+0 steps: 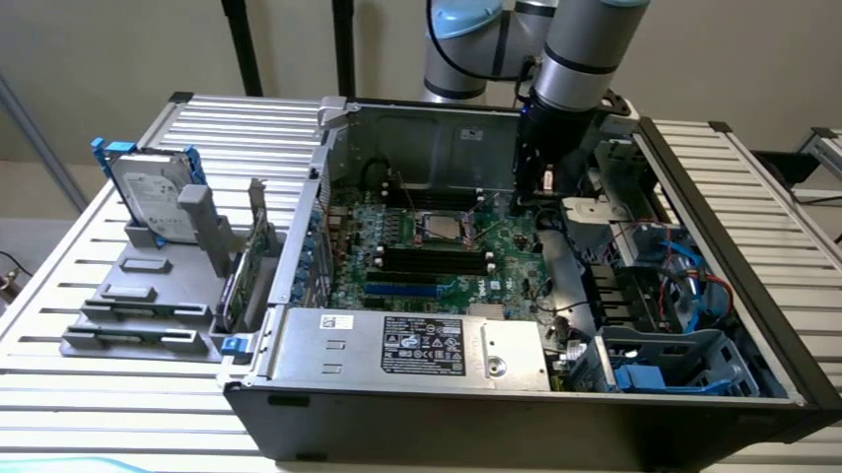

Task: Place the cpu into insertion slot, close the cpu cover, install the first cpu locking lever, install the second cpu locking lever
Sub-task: 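Close the cpu cover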

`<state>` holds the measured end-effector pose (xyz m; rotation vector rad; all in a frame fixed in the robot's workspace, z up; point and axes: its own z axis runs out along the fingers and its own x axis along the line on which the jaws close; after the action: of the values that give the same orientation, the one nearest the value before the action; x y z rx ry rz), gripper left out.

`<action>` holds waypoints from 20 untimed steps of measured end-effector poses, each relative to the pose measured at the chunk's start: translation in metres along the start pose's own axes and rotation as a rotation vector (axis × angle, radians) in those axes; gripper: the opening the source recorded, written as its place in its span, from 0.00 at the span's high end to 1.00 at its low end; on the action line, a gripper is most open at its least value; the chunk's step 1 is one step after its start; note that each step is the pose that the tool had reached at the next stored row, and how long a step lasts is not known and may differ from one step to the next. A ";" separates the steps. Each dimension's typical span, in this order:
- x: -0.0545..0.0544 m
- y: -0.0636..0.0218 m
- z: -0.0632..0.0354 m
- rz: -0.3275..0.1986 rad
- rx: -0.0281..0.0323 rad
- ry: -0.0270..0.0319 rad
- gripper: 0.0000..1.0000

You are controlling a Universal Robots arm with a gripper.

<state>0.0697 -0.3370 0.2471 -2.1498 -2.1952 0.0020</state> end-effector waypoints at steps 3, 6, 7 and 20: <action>0.000 -0.0027 0.0012 -0.001 0.0054 0.0061 0.89; 0.000 -0.0051 0.0013 0.000 0.0369 0.0072 0.89; 0.000 -0.0060 0.0014 0.001 0.0479 0.0074 0.89; 0.000 -0.0435 0.0030 0.003 0.0860 0.0084 0.89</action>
<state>0.0261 -0.3374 0.2463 -2.1037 -2.1461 0.0858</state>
